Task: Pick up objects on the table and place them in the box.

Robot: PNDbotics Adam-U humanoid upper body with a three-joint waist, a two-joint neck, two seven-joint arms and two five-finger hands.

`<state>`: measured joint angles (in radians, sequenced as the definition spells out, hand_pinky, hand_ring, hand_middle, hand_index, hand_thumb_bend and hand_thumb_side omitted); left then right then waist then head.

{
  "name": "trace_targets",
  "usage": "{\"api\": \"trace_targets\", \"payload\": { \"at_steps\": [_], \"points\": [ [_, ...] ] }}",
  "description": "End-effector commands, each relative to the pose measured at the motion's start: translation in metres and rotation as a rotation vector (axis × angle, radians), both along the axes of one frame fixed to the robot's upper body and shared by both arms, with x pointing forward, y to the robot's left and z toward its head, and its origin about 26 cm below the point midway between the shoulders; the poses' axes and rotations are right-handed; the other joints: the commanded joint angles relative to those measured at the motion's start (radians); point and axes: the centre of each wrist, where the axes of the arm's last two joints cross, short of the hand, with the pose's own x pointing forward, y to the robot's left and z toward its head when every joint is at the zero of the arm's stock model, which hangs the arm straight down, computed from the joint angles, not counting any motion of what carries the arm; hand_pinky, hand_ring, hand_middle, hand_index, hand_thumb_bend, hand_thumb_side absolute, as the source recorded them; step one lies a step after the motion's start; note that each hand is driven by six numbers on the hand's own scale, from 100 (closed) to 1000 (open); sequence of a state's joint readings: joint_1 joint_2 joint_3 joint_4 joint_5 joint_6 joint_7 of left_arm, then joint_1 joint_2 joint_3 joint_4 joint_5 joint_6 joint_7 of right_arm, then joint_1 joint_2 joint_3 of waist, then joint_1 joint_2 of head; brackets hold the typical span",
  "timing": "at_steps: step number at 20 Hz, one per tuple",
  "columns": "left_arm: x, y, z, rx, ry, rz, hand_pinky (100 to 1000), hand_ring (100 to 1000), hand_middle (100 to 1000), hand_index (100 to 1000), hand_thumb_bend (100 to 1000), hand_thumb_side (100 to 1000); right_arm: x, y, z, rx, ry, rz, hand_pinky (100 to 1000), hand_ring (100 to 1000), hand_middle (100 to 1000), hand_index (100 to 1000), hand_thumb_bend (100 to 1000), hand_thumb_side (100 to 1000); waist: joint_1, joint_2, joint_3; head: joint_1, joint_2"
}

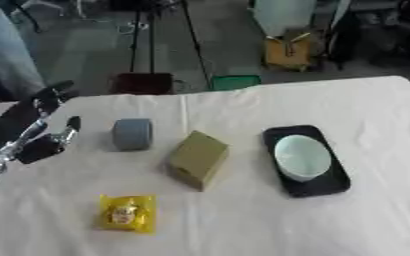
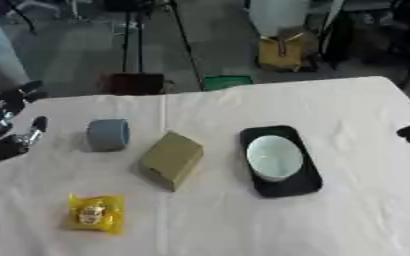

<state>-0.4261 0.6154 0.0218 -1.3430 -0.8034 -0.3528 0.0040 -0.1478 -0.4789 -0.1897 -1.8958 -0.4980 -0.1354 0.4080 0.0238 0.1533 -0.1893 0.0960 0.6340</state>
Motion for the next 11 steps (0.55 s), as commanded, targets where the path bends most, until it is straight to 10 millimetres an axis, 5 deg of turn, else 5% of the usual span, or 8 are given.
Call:
{"api": "trace_targets", "payload": {
  "at_steps": [1, 11],
  "points": [
    [-0.006, 0.003, 0.026, -0.041, -0.029, 0.027, 783, 1000, 1000, 961, 100, 1000, -0.001, -0.002, 0.006, -0.019, -0.014, -0.003, 670, 540, 770, 846, 100, 774, -0.003, -0.017, 0.002, 0.001, 0.004],
    [-0.033, -0.031, 0.025, -0.329, -0.117, 0.042, 707, 974, 1000, 919, 116, 1000, -0.002, -0.005, 0.005, -0.016, -0.018, -0.021, 669, 540, 769, 846, 100, 772, -0.004, -0.013, 0.013, 0.002, 0.007]
  ]
}}
